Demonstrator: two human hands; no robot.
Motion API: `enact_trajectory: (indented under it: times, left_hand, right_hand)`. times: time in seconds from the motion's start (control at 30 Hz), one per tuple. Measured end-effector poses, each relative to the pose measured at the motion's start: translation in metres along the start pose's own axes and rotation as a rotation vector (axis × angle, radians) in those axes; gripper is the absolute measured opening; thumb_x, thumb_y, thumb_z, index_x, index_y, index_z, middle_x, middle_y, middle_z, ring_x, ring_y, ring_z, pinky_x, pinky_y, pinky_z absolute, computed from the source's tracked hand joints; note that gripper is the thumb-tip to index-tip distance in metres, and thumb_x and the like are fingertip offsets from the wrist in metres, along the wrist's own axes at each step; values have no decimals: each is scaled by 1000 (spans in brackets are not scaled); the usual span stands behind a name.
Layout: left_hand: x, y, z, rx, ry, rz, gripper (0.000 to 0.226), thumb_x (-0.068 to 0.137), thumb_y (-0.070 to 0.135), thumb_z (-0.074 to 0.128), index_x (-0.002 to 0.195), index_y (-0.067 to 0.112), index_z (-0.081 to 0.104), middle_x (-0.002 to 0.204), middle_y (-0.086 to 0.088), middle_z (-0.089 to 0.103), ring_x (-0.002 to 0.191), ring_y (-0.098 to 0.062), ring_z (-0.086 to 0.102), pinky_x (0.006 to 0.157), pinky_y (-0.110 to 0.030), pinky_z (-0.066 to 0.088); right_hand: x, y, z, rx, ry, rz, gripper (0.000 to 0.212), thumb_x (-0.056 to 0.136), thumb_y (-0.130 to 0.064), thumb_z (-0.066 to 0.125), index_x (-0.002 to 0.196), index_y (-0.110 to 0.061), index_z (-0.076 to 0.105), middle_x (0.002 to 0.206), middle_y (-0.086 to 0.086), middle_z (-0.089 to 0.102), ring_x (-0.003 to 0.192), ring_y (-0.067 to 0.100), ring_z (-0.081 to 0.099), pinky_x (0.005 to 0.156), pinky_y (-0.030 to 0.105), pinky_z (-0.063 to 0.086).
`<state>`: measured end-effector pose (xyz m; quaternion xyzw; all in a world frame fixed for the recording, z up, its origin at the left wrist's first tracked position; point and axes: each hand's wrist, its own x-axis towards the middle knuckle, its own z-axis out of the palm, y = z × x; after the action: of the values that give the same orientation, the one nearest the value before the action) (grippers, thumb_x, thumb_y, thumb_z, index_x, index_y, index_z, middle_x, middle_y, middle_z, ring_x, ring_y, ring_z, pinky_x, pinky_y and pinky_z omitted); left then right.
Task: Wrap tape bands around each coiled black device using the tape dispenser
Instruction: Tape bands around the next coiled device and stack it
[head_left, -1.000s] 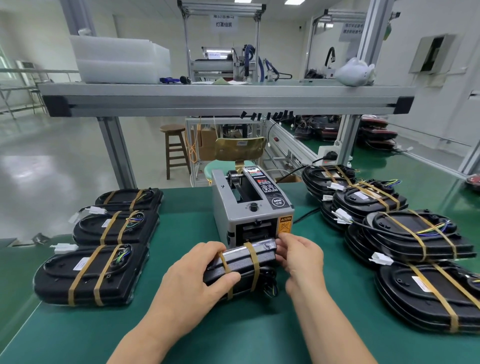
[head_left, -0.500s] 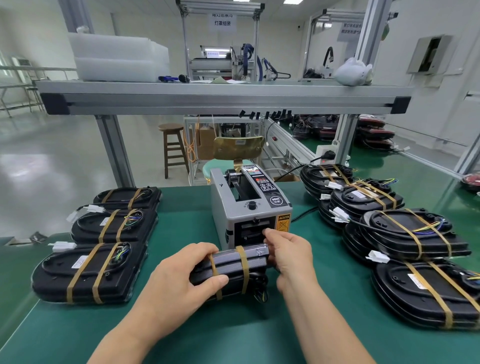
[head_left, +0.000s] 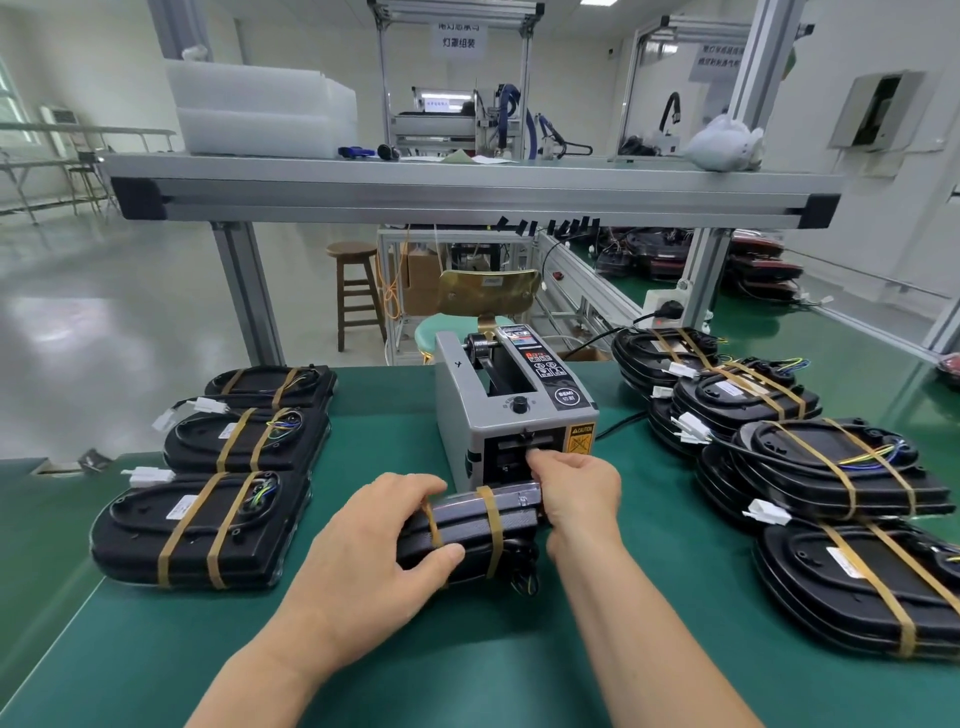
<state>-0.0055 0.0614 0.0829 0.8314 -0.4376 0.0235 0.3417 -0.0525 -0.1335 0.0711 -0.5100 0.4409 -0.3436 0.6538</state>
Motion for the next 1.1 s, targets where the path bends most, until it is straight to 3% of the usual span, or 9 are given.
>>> enact_trajectory:
  times: [0.1, 0.23, 0.33, 0.43, 0.57, 0.67, 0.87, 1.1]
  left_hand:
    - [2, 9, 0, 83, 4, 52, 57, 76, 42, 59, 132, 33, 53, 119, 24, 54, 110, -3, 50, 95, -26, 40]
    - [8, 22, 5, 127, -16, 127, 60, 76, 23, 52, 134, 36, 56, 120, 19, 61, 108, -7, 54, 93, -27, 41]
    - [10, 22, 6, 170, -25, 133, 51, 83, 31, 48, 132, 43, 57, 114, 16, 61, 100, -13, 57, 89, -33, 42]
    - [12, 21, 7, 191, -32, 122, 44, 87, 50, 47, 130, 47, 57, 111, 18, 61, 99, -12, 58, 85, -31, 41]
    - [14, 24, 9, 203, -8, 120, 41, 87, 47, 49, 127, 46, 60, 108, 16, 62, 96, -15, 60, 81, -32, 43]
    - [14, 24, 8, 217, -16, 115, 42, 88, 49, 46, 128, 47, 58, 110, 17, 62, 98, -13, 60, 82, -31, 43]
    - [14, 26, 9, 216, 1, 127, 41, 87, 46, 49, 126, 45, 61, 107, 16, 63, 94, -15, 61, 80, -32, 44]
    - [14, 24, 9, 228, 14, 148, 43, 89, 39, 59, 130, 50, 56, 103, 13, 62, 88, -14, 60, 74, -29, 40]
  right_hand:
    - [-7, 0, -4, 69, -3, -17, 12, 84, -10, 73, 75, -15, 67, 78, 2, 69, 78, 19, 63, 66, 28, 52]
    - [-27, -3, -19, 274, -77, -33, 13, 87, -5, 70, 75, -6, 66, 54, -3, 62, 52, 9, 56, 48, 16, 45]
    - [-44, 0, -29, 297, -162, -35, 15, 87, -6, 70, 73, -6, 69, 65, 5, 66, 61, 13, 58, 61, 21, 50]
    - [-53, 2, -35, 351, -196, -50, 21, 87, -2, 68, 67, -8, 69, 63, 3, 66, 56, 7, 59, 56, 16, 52]
    - [-57, 4, -32, 356, -170, -92, 12, 87, 3, 68, 75, -1, 70, 63, 1, 68, 54, 5, 61, 50, 14, 49]
    - [-59, 8, -28, 307, -135, -118, 3, 86, 1, 70, 85, 4, 71, 73, 9, 69, 59, 11, 62, 51, 17, 49]
    - [-60, 15, -20, 231, -59, -169, 9, 83, -3, 74, 74, -6, 73, 97, 25, 68, 72, 20, 61, 64, 26, 51]
    - [-58, 17, -21, 180, -42, -204, 10, 83, -7, 75, 73, -8, 73, 96, 23, 68, 75, 22, 63, 72, 35, 54]
